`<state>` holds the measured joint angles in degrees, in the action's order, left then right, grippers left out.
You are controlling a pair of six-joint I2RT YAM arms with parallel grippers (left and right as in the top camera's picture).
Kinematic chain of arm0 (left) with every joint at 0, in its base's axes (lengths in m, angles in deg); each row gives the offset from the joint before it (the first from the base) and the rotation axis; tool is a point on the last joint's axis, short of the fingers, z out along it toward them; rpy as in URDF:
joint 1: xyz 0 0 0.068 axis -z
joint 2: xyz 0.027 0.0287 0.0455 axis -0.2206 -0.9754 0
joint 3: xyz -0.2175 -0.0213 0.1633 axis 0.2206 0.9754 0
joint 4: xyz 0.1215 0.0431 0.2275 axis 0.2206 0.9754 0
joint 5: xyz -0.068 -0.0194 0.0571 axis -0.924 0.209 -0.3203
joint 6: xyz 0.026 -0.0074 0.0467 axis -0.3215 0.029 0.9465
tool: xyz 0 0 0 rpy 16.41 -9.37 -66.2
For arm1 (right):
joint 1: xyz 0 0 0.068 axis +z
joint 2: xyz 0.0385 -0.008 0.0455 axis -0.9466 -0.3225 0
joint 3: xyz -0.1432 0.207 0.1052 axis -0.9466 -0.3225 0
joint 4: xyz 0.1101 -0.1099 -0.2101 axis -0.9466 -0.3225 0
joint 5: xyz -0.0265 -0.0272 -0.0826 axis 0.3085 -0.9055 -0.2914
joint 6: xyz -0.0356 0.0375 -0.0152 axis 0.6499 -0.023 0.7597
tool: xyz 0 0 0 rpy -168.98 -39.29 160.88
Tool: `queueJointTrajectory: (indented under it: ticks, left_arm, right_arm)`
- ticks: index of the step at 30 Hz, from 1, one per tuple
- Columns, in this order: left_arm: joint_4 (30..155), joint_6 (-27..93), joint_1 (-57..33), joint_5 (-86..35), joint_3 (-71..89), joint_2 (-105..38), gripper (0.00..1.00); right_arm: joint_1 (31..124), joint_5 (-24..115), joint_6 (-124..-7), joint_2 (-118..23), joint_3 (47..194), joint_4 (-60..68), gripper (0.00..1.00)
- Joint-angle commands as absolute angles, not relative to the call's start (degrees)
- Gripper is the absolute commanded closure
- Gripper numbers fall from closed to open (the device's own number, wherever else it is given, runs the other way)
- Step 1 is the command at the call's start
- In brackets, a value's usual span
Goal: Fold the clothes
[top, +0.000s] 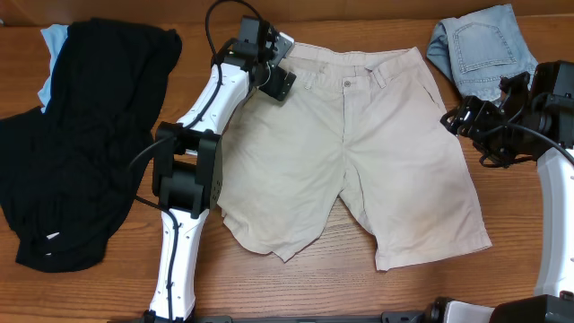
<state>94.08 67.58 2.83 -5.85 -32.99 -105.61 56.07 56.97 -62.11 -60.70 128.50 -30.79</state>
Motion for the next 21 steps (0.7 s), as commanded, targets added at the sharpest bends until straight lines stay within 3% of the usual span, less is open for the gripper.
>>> queueJointTrajectory:
  ticks: [1,4,5,10,15,21]
  left_arm:
    - [96.0,68.6,2.9,-0.9,-33.1,-105.8,0.32]
    - [98.6,68.5,2.8,1.7,-33.1,-105.8,0.85]
    - [99.1,67.8,2.7,2.7,-33.1,-105.8,0.96]
    - [102.6,57.2,1.6,11.2,-35.2,-105.1,0.96]
    - [120.1,46.5,-1.7,13.8,-47.0,-104.8,0.96]
    - [138.0,45.4,-8.1,13.7,-55.6,-104.8,0.96]
  right_arm:
    - [56.9,56.3,-61.8,-60.7,128.8,-30.7,0.15]
    - [57.7,56.3,-61.8,-60.8,128.4,-30.5,0.17]
    - [58.2,56.3,-61.8,-60.9,128.2,-30.4,0.18]
    - [61.2,55.4,-62.3,-63.1,128.0,-30.2,0.21]
    - [65.5,55.0,-62.4,-68.5,128.0,-30.2,0.21]
    - [67.9,51.4,-62.4,-74.8,128.0,-28.8,0.20]
